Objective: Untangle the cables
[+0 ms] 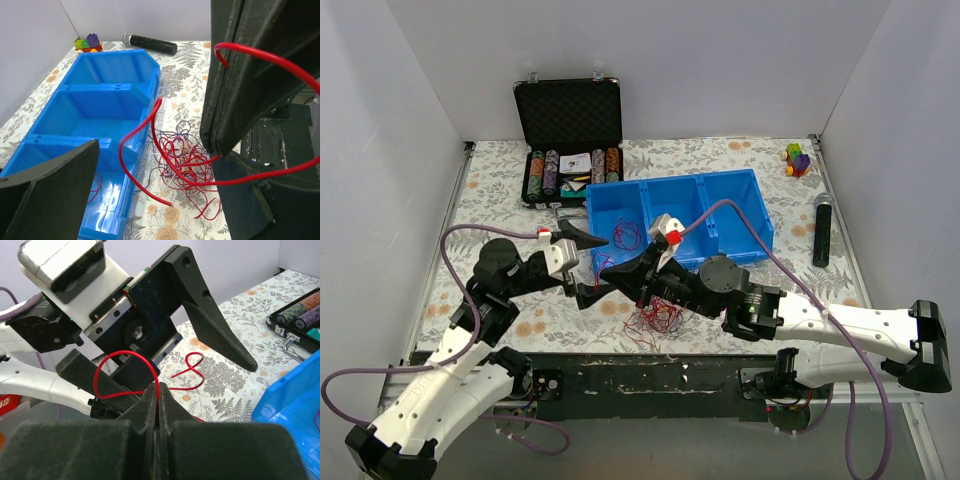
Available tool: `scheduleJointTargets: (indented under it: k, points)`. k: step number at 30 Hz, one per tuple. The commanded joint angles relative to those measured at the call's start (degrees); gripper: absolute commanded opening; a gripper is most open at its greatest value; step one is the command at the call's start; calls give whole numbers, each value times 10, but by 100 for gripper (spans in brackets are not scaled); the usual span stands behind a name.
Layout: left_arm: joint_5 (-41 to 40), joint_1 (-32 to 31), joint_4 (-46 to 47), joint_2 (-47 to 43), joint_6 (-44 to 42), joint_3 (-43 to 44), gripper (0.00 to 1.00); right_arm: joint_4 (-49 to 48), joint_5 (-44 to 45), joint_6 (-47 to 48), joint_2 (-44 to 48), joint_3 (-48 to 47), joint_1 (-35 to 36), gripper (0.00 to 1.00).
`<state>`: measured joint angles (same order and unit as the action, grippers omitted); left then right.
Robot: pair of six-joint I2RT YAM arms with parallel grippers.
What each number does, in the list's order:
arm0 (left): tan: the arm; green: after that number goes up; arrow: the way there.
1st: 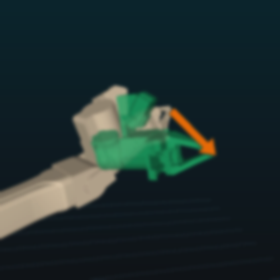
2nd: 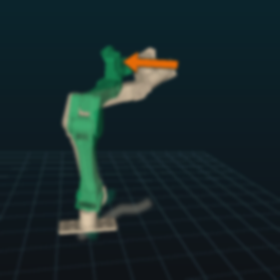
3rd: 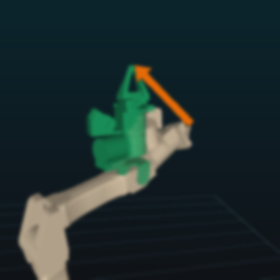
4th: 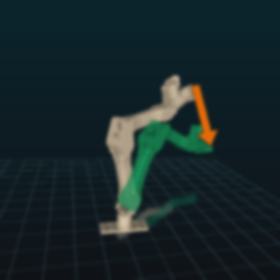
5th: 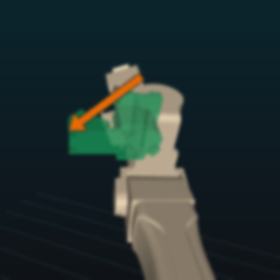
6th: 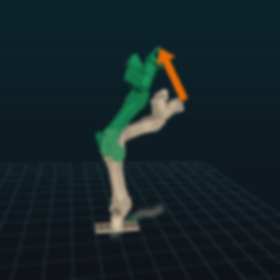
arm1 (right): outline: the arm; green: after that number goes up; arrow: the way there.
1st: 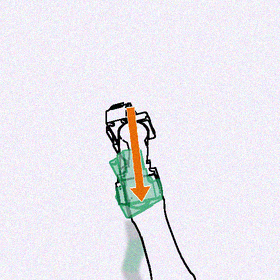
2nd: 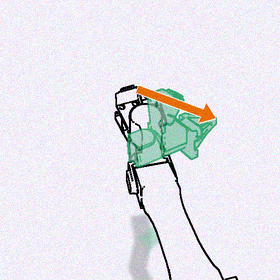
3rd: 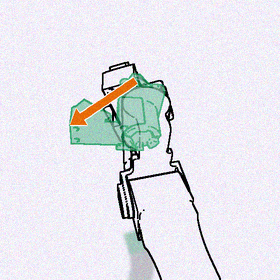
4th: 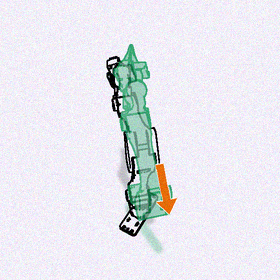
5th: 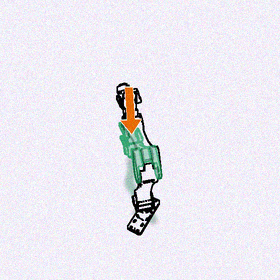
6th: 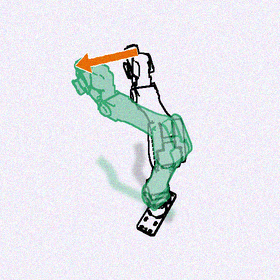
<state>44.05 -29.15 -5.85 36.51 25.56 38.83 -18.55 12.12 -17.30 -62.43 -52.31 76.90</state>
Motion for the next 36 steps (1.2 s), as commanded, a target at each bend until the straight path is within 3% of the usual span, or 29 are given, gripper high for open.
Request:
scheduleJointTargets:
  k: [1, 8, 12, 13, 14, 15, 18, 21, 28, 36]
  points:
    - [43, -3, 22, 15, 4, -6, 86, -68, -20, -11, -3, -31, 3, 1]
    - [77, -8, -6, 55, -13, 14, 50, -72, -24, -7, 2, -34, 2, 1]
    - [71, -12, -5, 81, 1, 37, 0, -71, -21, -12, 5, -23, 2, 1]
    - [70, -12, -6, 86, 3, 46, 0, -70, -18, -13, 6, -18, 3, 1]
    - [68, -12, -7, 88, 6, 55, 0, -66, -13, -15, 8, -14, 2, 9]
    - [65, -12, -7, 91, 12, 65, 0, -60, -3, -18, 12, -8, 2, 26]
    - [43, -12, -33, 101, 13, 115, 0, -19, 53, -29, 40, 22, 3, 63]
    - [0, -12, -49, 108, 12, 180, 0, 19, 113, -45, 93, 88, 2, 80]
    - [-13, -12, -96, 120, -9, 287, 0, 120, 179, -123, 192, 212, 2, 87]
    - [-20, -12, -140, 109, -24, 347, 0, 102, 192, -135, 161, 265, 2, 89]
